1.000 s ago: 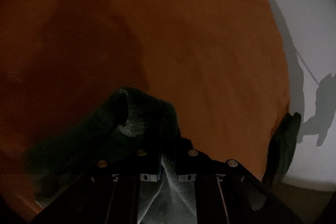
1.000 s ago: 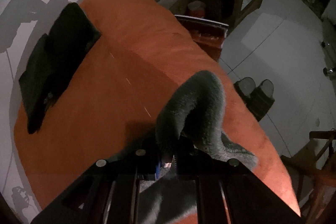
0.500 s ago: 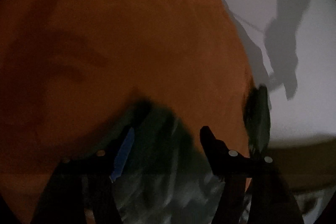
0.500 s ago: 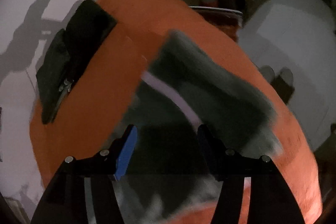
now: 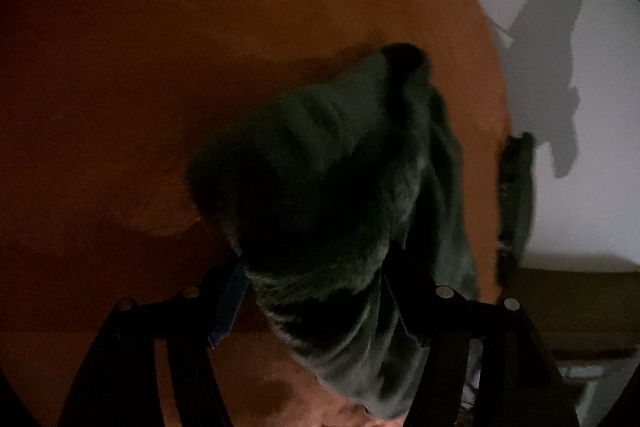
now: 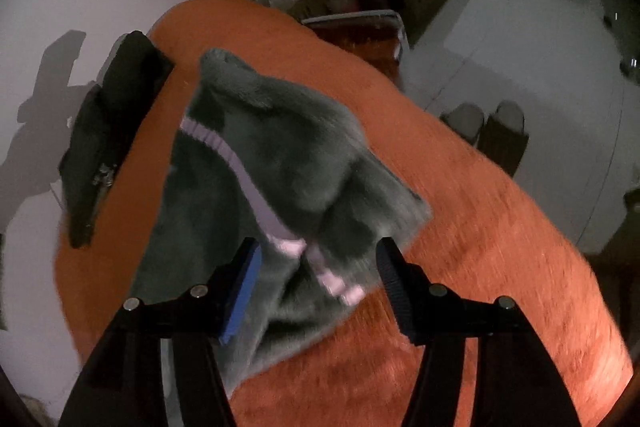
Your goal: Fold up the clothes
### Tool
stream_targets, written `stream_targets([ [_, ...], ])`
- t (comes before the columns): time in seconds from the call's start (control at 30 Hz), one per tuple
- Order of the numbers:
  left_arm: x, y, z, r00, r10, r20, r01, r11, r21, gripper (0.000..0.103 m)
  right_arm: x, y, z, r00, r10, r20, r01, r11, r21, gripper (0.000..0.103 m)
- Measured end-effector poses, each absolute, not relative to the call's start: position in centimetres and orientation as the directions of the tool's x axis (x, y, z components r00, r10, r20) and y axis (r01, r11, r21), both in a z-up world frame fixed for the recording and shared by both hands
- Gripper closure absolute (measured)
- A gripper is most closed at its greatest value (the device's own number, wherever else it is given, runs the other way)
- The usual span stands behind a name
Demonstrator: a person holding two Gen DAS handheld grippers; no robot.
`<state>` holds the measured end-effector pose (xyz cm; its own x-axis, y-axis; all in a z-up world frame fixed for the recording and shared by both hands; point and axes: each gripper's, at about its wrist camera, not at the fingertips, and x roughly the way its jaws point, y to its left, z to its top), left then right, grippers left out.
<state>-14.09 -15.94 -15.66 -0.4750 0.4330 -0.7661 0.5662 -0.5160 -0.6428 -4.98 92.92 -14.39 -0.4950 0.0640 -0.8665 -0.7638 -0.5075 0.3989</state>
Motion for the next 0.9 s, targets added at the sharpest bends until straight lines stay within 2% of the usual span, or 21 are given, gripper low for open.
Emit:
stream_targets([
  [0.1,-14.0,-16.1,-15.3,-0.489,0.396,-0.777,0.579,-0.519,-0.629,0.033,-7.5,93.5,-15.3,-0.506,0.057,-0.861,-0.745,-0.532,0.402,0.045],
  [0.13,-14.0,-16.1,-15.1,-0.493,0.384,-0.781,0.583,-0.520,-0.624,0.033,-8.0,93.8,-15.7,-0.498,0.063,-0.865,-0.750,-0.531,0.393,0.049],
  [0.17,-13.7,-16.2,-15.2,-0.498,0.352,-0.792,0.593,-0.528,-0.608,0.038,-8.2,94.0,-16.0,-0.486,0.078,-0.871,-0.766,-0.518,0.381,0.072],
  [0.2,-13.4,-16.2,-15.3,-0.503,0.319,-0.803,0.604,-0.535,-0.590,0.047,-8.5,94.2,-16.3,-0.473,0.094,-0.876,-0.782,-0.503,0.368,0.085],
  [0.23,-13.2,-16.4,-15.3,-0.501,0.300,-0.812,0.612,-0.540,-0.578,0.062,-8.2,94.3,-16.3,-0.476,0.093,-0.875,-0.792,-0.478,0.380,0.085],
  [0.27,-12.9,-16.6,-15.0,-0.511,0.290,-0.809,0.609,-0.542,-0.579,0.070,-7.6,94.1,-15.7,-0.487,0.099,-0.868,-0.794,-0.464,0.393,0.085],
  [0.37,-12.1,-17.4,-13.9,-0.542,0.267,-0.797,0.598,-0.543,-0.589,0.078,-5.6,93.4,-13.3,-0.511,0.135,-0.849,-0.793,-0.455,0.405,0.085],
  [0.47,-12.1,-20.0,-11.8,-0.584,0.253,-0.771,0.578,-0.538,-0.614,0.079,-3.9,92.7,-12.0,-0.520,0.152,-0.840,-0.786,-0.470,0.401,0.085],
  [0.53,-12.5,-21.7,-11.3,-0.587,0.251,-0.770,0.565,-0.553,-0.612,0.079,-3.3,92.9,-13.0,-0.517,0.112,-0.849,-0.787,-0.452,0.420,0.082],
  [0.6,-12.9,-22.7,-12.2,-0.562,0.273,-0.780,0.571,-0.554,-0.606,0.079,-2.9,93.3,-15.2,-0.493,0.043,-0.869,-0.796,-0.424,0.431,0.061],
  [0.67,-12.7,-23.0,-13.4,-0.543,0.333,-0.771,0.569,-0.529,-0.630,0.077,-2.0,93.6,-17.7,-0.483,-0.021,-0.875,-0.810,-0.369,0.456,0.049],
  [0.73,-11.9,-23.0,-14.1,-0.541,0.403,-0.738,0.555,-0.489,-0.673,0.074,-0.6,93.4,-18.9,-0.532,-0.063,-0.845,-0.794,-0.309,0.523,0.044],
  [0.8,-10.9,-23.0,-14.2,-0.563,0.416,-0.714,0.551,-0.455,-0.699,0.062,-0.6,93.2,-19.1,-0.557,-0.080,-0.826,-0.771,-0.319,0.551,0.038],
  [0.83,-11.0,-22.9,-14.5,-0.574,0.429,-0.698,0.546,-0.435,-0.716,0.058,-0.8,93.2,-19.2,-0.563,-0.079,-0.822,-0.764,-0.327,0.555,0.038],
  [0.9,-11.0,-23.2,-15.1,-0.582,0.431,-0.690,0.554,-0.411,-0.724,0.055,-1.9,93.4,-19.3,-0.599,-0.062,-0.798,-0.737,-0.345,0.581,0.039],
])
